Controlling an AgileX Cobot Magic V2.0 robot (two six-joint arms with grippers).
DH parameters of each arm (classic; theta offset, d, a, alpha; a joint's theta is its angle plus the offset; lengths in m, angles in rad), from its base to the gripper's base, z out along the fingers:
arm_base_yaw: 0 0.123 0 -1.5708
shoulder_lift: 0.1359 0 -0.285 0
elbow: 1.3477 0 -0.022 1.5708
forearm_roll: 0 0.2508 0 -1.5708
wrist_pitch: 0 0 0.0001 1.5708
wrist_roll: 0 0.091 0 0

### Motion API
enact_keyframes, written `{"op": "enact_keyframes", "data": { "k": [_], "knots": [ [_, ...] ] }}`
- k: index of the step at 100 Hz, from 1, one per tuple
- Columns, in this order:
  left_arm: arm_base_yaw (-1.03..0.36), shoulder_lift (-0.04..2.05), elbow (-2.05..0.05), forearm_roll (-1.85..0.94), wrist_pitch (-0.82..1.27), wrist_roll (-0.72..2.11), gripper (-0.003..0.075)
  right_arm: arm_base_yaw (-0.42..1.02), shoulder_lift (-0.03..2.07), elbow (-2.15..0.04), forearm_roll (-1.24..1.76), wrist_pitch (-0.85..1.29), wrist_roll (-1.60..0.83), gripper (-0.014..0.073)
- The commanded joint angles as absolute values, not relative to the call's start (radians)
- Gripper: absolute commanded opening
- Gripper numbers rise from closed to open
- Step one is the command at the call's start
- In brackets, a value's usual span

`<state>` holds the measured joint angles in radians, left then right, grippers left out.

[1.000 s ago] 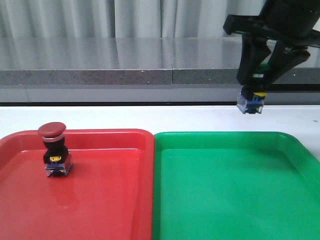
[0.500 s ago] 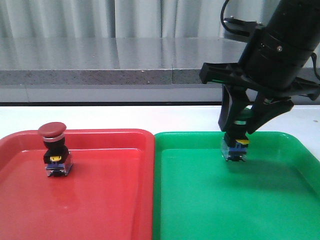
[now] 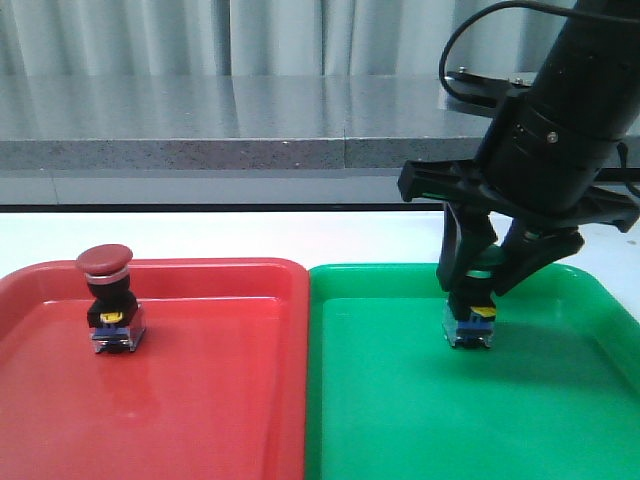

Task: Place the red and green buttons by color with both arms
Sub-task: 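Carry the green button forward and lower it into the green tray, then open the right gripper and raise it away from the button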

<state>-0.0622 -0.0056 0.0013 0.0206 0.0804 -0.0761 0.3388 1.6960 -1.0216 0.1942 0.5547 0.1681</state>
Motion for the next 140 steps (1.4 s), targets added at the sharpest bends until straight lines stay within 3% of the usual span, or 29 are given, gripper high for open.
{"op": "enact_keyframes", "data": {
  "k": [1,19,38,48,109,140],
  "knots": [
    [-0.06,-0.035,0.043,0.012,-0.008,-0.083,-0.0019,0.34,1.672,-1.029,0.2,0.527,0.169,0.0268],
    [-0.06,-0.035,0.043,0.012,-0.008,-0.083,-0.0019,0.34,1.672,-1.029,0.2,0.523,0.169,0.0312],
    [-0.06,-0.035,0.043,0.012,-0.008,-0.083,-0.0019,0.34,1.671,-1.029,0.2,0.523,0.169,0.0571],
    [-0.06,-0.035,0.043,0.012,-0.008,-0.083,-0.0019,0.34,1.663,-1.029,0.2,0.52,0.169,0.0645],
    [-0.06,-0.035,0.043,0.012,-0.008,-0.083,-0.0019,0.335,1.342,-1.029,0.02,0.453,0.168,0.0647],
    [-0.06,-0.035,0.043,0.012,-0.008,-0.083,-0.0019,0.233,1.094,-0.967,-0.081,0.459,0.168,0.0646]
  ]
}}
